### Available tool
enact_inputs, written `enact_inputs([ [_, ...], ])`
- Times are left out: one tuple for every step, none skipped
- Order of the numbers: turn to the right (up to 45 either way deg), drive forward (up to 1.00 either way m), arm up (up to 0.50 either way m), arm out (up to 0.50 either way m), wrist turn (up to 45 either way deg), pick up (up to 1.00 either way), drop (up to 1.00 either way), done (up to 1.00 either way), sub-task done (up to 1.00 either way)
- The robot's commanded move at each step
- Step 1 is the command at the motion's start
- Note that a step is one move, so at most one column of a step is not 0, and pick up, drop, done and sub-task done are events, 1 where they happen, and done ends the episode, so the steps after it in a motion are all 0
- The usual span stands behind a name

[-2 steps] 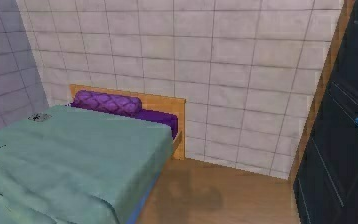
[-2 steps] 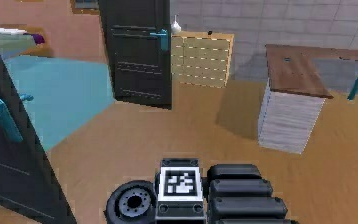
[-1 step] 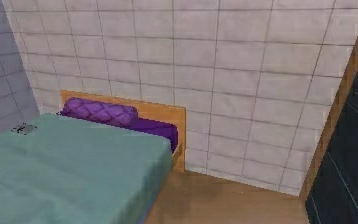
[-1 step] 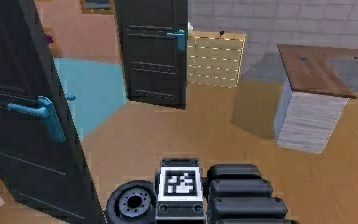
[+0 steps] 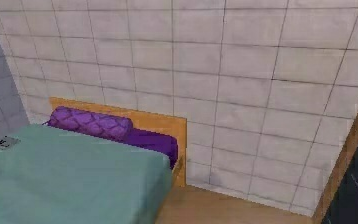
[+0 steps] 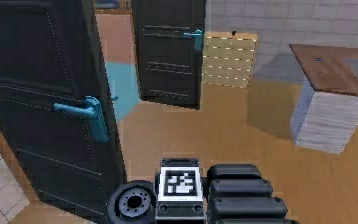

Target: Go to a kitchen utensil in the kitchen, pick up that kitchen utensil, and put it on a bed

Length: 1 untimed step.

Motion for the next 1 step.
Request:
enact_inputs([
  [45.0, 0.0, 0.0, 0.0, 0.0, 0.0, 0.0, 0.0, 0.0],
])
